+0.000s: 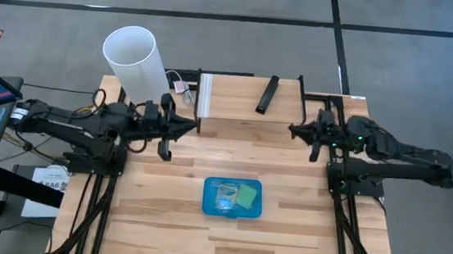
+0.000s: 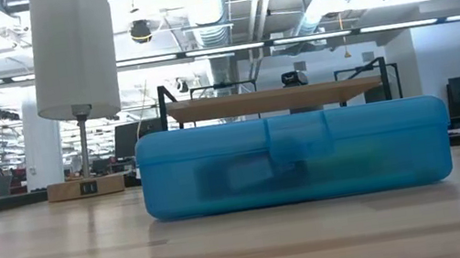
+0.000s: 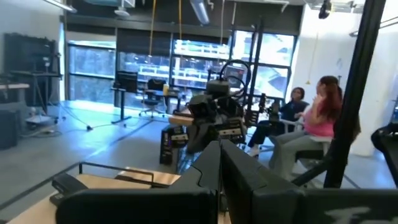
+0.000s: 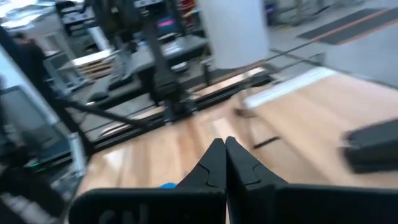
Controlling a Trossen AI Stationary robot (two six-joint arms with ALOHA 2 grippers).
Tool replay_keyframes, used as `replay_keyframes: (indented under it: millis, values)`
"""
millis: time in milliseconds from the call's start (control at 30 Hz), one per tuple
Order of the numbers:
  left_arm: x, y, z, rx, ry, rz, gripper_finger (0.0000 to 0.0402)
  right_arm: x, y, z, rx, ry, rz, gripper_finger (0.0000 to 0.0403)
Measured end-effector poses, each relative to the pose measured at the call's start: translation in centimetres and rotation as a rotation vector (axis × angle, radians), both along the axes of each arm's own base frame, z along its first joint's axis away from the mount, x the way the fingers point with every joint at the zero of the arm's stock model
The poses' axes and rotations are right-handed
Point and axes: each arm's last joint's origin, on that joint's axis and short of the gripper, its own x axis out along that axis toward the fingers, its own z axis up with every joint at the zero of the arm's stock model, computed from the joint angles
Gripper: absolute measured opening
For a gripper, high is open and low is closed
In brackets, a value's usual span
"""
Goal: Pack school essentials
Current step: Return to Home Position
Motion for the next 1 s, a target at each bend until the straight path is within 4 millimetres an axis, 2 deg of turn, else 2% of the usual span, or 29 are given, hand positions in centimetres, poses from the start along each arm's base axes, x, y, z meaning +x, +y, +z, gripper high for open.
replay_keyframes:
  millis: [233, 367, 533, 733, 933, 1000]
  values:
    - [0.4, 3.3, -0.1, 0.012, -0.003, 0.007, 0.0, -3.8, -0.5, 0.7, -0.049, -0.055, -0.139, 0.0003]
    - [-0.8, 4.8, 0.7, 0.03, -0.042, 0.047, 0.0, -6.1, -0.2, 0.9, -0.045, -0.109, -0.175, 0.0002]
    - [-3.4, 5.2, 1.2, 0.074, -0.087, 0.075, 0.0, -9.2, 0.4, 0.9, -0.046, -0.184, -0.232, 0.0002]
    - [-6.7, 4.9, -1.2, 0.037, -0.14, 0.115, 0.0, -12.2, 1.1, 0.2, -0.046, -0.244, -0.31, 0.0001]
    - [-9.2, 4.5, -4.3, -0.018, -0.221, 0.119, 0.0, -12.2, 1.1, -0.2, -0.05, -0.195, -0.315, 0.0001]
    - [-10.2, 4.3, -5.0, -0.027, -0.25, 0.128, 0.0, -12.0, 1.0, -1.0, -0.032, -0.148, -0.318, 0.0001]
